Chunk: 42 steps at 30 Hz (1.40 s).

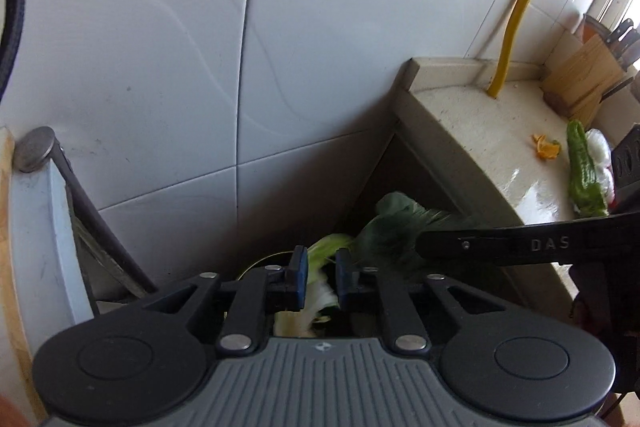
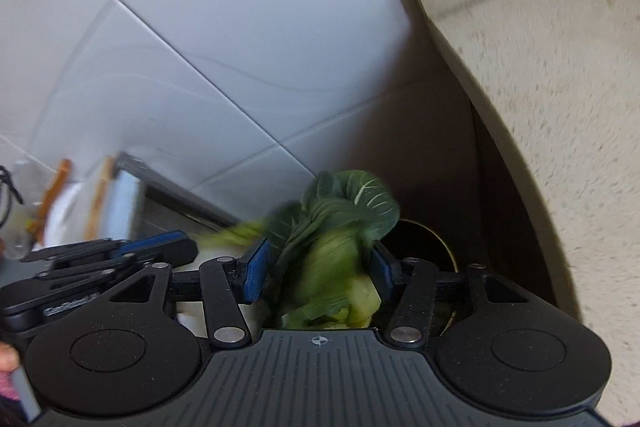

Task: Collect trash
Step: 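Carry both held vegetables down over the trash bin below the counter, then open both grippers to drop the vegetables into the bin, then move both open tools back toward the scraps on the counter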

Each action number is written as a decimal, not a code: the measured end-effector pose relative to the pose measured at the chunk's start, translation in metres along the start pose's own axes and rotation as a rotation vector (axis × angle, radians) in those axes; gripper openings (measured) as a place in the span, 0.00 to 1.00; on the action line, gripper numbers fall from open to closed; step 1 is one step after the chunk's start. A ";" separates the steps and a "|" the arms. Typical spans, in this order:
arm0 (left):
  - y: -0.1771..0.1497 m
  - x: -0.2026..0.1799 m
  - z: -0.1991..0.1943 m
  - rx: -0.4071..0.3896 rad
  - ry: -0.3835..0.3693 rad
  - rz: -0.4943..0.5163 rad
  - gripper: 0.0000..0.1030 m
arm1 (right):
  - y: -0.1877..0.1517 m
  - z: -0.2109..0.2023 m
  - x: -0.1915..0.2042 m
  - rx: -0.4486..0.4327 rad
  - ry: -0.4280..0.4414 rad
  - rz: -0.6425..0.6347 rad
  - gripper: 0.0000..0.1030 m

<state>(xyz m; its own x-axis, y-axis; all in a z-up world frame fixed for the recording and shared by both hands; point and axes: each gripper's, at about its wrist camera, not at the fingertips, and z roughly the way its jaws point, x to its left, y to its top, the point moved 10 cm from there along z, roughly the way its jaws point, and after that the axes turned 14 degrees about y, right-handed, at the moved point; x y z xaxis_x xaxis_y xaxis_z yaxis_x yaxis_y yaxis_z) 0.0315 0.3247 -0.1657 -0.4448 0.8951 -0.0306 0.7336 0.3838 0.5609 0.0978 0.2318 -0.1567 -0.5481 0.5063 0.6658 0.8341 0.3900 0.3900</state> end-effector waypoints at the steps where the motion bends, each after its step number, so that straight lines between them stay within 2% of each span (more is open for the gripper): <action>1: -0.002 0.000 0.003 0.006 0.009 0.008 0.20 | 0.000 0.004 -0.003 -0.003 -0.001 0.007 0.64; 6: -0.008 -0.004 0.003 0.010 0.022 0.046 0.24 | 0.003 0.005 -0.005 -0.024 -0.013 0.024 0.64; 8: -0.008 -0.006 -0.002 0.001 0.043 0.065 0.30 | -0.001 -0.006 0.000 -0.031 -0.025 0.007 0.65; 15: 0.011 -0.028 -0.029 -0.106 0.079 0.166 0.41 | -0.005 -0.066 0.016 -0.128 -0.090 -0.038 0.70; 18: 0.020 -0.047 -0.039 -0.137 0.054 0.199 0.45 | -0.001 -0.092 0.022 -0.188 -0.112 -0.050 0.75; 22: 0.032 -0.074 -0.051 -0.186 0.038 0.252 0.55 | 0.000 -0.120 0.029 -0.262 -0.135 -0.055 0.78; 27: 0.045 -0.111 -0.065 -0.238 0.028 0.302 0.58 | -0.003 -0.162 0.025 -0.336 -0.181 -0.068 0.80; 34: 0.049 -0.178 -0.078 -0.292 -0.017 0.403 0.66 | -0.010 -0.221 0.004 -0.423 -0.258 -0.045 0.82; 42: 0.044 -0.243 -0.093 -0.324 -0.081 0.505 0.68 | -0.026 -0.276 -0.031 -0.514 -0.329 0.032 0.84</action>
<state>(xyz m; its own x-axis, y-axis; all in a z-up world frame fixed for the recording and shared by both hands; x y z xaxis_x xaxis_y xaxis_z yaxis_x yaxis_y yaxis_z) 0.1246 0.1026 -0.0566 -0.0320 0.9679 0.2492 0.6440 -0.1707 0.7457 0.1101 -0.0069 -0.0120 -0.4443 0.7547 0.4828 0.7289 -0.0088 0.6846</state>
